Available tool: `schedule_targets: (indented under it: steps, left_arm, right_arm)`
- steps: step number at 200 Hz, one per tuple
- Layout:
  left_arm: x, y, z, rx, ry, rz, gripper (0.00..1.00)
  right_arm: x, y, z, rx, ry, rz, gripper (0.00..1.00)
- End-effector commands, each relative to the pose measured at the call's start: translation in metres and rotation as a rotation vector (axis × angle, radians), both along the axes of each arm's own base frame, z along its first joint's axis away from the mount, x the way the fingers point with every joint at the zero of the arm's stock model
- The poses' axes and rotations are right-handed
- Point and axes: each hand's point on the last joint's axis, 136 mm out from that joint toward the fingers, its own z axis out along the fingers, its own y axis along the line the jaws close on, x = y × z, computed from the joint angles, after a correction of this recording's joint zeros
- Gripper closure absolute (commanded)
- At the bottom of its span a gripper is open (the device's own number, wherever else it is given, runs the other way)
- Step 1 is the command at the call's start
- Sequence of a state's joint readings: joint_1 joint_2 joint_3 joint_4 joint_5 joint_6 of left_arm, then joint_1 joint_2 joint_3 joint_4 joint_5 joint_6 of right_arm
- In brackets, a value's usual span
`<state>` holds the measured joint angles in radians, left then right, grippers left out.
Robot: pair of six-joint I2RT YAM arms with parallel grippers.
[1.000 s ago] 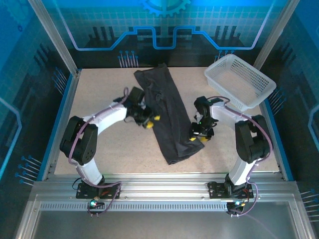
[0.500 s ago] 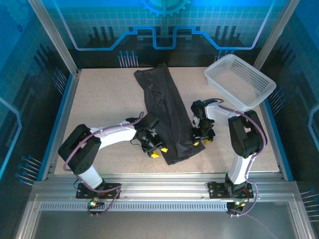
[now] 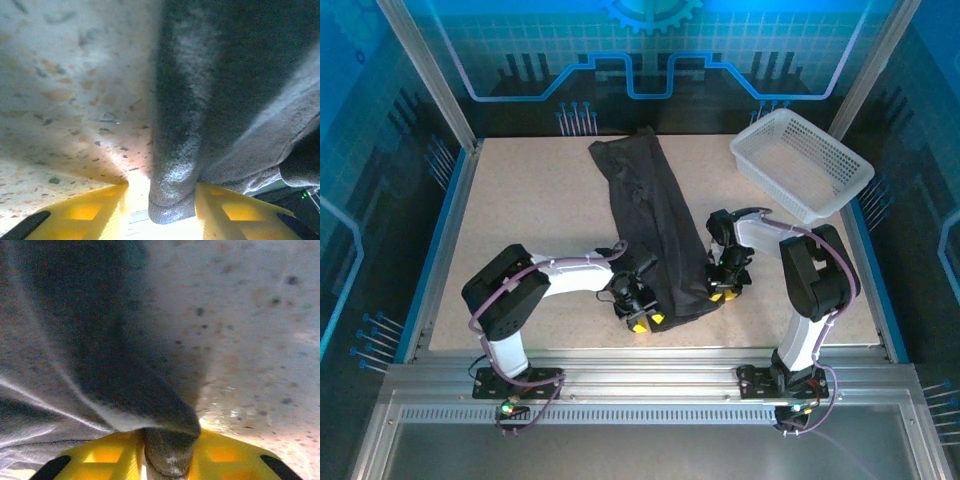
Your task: Fold and stack the t-shirts
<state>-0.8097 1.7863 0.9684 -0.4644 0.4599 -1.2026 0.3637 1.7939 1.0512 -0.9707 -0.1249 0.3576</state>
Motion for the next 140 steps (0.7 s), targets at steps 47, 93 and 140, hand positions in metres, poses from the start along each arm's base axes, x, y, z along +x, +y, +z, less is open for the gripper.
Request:
schedule_targets:
  steps: [47, 93, 140]
  left_arm:
    - [0.021, 0.0, -0.004, 0.056, -0.112, 0.051, 0.64]
    - [0.004, 0.049, -0.01, 0.181, -0.127, 0.07, 0.95]
    - [-0.041, 0.095, 0.001, 0.146, -0.106, 0.119, 1.0]
  right_arm:
    - [-0.026, 0.022, 0.01, 0.111, 0.038, -0.051, 0.98]
    - [-0.047, 0.041, 0.021, 0.144, 0.044, -0.048, 1.0]
    - [-0.084, 0.073, 0.04, 0.193, 0.07, -0.026, 1.0]
